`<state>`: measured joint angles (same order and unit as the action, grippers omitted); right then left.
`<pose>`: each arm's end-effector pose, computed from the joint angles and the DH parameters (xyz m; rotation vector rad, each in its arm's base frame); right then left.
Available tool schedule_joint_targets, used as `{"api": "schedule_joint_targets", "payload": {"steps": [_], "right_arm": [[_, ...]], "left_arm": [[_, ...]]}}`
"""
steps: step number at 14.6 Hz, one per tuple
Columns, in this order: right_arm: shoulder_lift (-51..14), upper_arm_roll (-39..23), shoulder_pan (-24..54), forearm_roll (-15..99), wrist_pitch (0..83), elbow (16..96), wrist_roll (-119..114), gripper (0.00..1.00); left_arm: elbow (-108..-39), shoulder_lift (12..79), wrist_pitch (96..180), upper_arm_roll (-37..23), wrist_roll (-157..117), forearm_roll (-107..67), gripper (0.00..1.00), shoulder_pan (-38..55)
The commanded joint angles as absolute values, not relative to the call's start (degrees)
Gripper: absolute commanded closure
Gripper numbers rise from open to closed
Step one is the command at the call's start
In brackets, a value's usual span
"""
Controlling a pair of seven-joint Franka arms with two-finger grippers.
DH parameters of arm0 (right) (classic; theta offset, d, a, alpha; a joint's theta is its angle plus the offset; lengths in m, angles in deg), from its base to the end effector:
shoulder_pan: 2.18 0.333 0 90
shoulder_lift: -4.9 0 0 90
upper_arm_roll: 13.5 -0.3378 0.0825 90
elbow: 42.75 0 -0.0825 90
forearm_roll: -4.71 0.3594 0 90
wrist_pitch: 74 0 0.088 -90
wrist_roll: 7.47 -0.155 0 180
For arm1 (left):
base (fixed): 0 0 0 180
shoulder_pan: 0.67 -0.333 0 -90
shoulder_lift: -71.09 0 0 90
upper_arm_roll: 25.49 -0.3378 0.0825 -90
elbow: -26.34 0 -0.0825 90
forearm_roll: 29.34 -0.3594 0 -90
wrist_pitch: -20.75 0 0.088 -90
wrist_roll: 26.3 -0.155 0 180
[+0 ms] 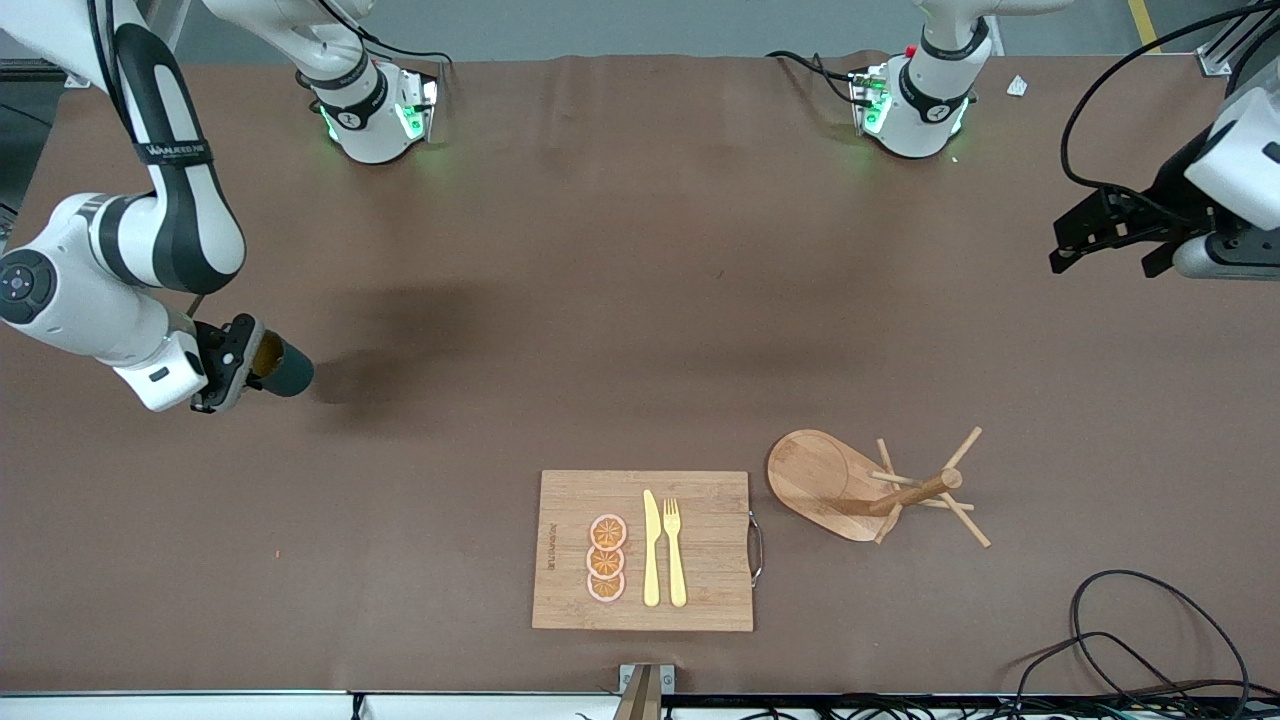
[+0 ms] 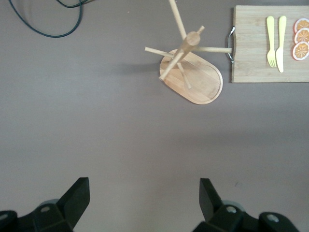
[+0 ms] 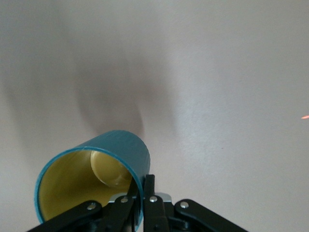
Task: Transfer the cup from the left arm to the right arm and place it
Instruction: 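Carry the mug with the right gripper away from the cutting board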
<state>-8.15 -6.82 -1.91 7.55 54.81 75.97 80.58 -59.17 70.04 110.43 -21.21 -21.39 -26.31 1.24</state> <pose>0.5566 -0.0583 0.3070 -2.3735 -1.9894 0.0392 0.5348 -0.0659 0.6234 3.0812 -0.0370 0.0755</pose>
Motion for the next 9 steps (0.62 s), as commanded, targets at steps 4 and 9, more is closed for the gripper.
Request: {"api": "schedule_joint_targets", "payload": {"steps": [4, 9], "right_arm": [[-7.75, -7.87, -3.59, 6.73, 61.08, 82.66, 85.69, 1.0], [-7.58, -7.87, -2.01, 6.82, 62.32, 85.91, 85.87, 1.0]], "left_arm": [[-59.0, 70.65, 109.61, -20.48, -21.29, -31.01, 0.0, 1.09], [-58.91, 70.65, 108.99, -20.39, -21.47, -30.92, 0.0, 1.09]]}}
